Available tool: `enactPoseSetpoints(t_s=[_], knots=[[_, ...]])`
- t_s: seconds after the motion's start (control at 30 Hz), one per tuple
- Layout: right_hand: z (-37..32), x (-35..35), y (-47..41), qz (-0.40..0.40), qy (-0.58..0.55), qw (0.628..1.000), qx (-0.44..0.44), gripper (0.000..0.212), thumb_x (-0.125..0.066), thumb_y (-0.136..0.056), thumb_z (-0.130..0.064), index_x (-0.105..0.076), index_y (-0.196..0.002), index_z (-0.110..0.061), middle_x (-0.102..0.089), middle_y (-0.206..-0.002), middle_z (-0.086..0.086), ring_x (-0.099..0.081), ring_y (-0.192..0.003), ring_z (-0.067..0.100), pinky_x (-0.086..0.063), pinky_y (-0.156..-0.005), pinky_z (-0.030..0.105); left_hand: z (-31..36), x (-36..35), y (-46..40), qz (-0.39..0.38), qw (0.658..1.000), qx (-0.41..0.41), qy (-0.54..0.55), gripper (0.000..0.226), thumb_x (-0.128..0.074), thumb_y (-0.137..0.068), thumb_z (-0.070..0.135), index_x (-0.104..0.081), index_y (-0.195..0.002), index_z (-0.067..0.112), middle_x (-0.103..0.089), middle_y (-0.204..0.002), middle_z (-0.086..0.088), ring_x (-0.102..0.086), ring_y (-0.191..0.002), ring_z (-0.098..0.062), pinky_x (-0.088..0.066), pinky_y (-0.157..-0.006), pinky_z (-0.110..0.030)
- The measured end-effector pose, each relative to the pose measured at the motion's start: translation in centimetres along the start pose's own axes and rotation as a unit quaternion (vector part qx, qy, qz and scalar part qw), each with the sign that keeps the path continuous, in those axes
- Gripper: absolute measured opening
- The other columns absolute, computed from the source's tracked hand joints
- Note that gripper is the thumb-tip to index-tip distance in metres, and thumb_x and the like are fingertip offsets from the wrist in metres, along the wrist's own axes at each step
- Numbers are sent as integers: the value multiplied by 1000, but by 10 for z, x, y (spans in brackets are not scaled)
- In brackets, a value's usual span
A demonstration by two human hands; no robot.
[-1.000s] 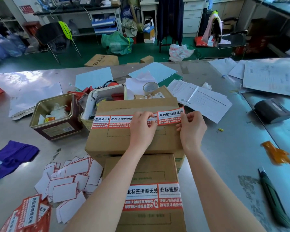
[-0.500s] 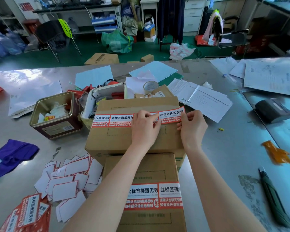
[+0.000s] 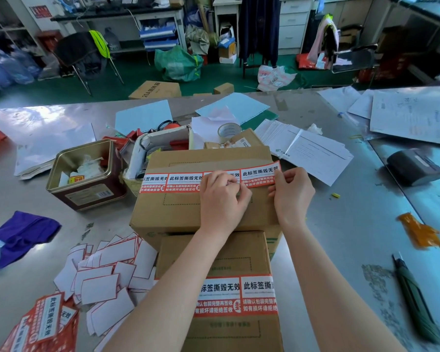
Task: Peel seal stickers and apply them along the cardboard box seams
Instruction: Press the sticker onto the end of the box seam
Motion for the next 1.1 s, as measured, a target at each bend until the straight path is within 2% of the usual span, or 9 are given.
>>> enactPoseSetpoints(t_s=[0.17,0.27,0.37,0.5,0.63,0.77,0.83,0.97,1.1], knots=[[1,0,-1,1,-7,1000,-4,16,-53,-93,-20,-50,-80,-10,-60,-57,2,-51,-38,1,-43,-48,11,0,4,1,34,999,-10,11,33,-50,-83,25,-72,-66,7,-68,-76,0,-60,-86,-22,-33,-90,-29],[1,1,-1,4,-10,1000,-2,16,-53,-93,-20,-51,-80,-9,-59,-56,3,-51,-39,2,-42,-47,9,2,-4,-1,-21,999,-4,-25,41,-41,-88,36,-73,-90,11,-69,-102,-4,-56,-107,-23,-29,-101,-31],[0,1,-1,7,-7,1000,3,17,-53,-92,-19,-50,-79,-9,-60,-57,5,-53,-43,7,-41,-49,8,-2,-28,-2,-177,980,30,-86,61,-24,-93,57,-44,-138,21,-33,-150,-9,-18,-143,-26,-11,-116,-43],[0,0,-3,8,-6,1000,4,18,-54,-92,-18,-48,-75,-12,-60,-56,4,-53,-41,7,-41,-49,8,-7,-41,-6,-239,964,46,-109,72,-16,-90,67,-19,-148,24,-9,-158,-11,3,-146,-26,-2,-117,-44],[1,0,-3,7,-3,1000,3,17,-54,-92,-19,-49,-77,-12,-60,-57,3,-53,-42,6,-42,-50,10,-6,-36,-6,-209,971,38,-112,69,-20,-91,64,-35,-143,21,-18,-156,-12,-3,-146,-26,-6,-117,-44],[2,1,-2,7,-1,1000,2,16,-53,-92,-20,-52,-79,-10,-60,-57,3,-52,-40,2,-42,-49,9,8,-8,3,-48,995,-48,-70,41,-39,-90,39,-75,-92,18,-63,-124,-7,-44,-130,-26,-25,-111,-45],[2,3,-1,5,-1,1000,0,17,-53,-92,-20,-52,-79,-9,-60,-57,3,-52,-40,2,-42,-48,9,10,-3,8,-8,996,-67,-58,35,-45,-88,29,-76,-77,15,-71,-109,-4,-55,-119,-24,-30,-109,-44],[1,4,-2,-6,15,1000,-5,18,-55,-91,-23,-54,-80,-9,-62,-59,5,-54,-43,5,-42,-47,10,10,-1,8,2,997,-61,-51,35,-46,-87,26,-76,-76,10,-73,-100,-4,-60,-111,-23,-33,-108,-46],[-4,7,-5,-18,85,996,13,21,-55,-91,-30,-58,-83,-10,-61,-75,-2,-54,-73,15,-38,-61,27,9,-2,7,12,997,-64,-38,34,-47,-85,25,-75,-76,9,-73,-97,-3,-62,-106,-22,-34,-107,-43]])
Point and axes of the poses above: each hand's wrist, its own y-axis away from the middle knuckle, its own x-axis out of the back of the hand, z = x × y, the point moved 8 cm from there along -y, towards the middle knuckle
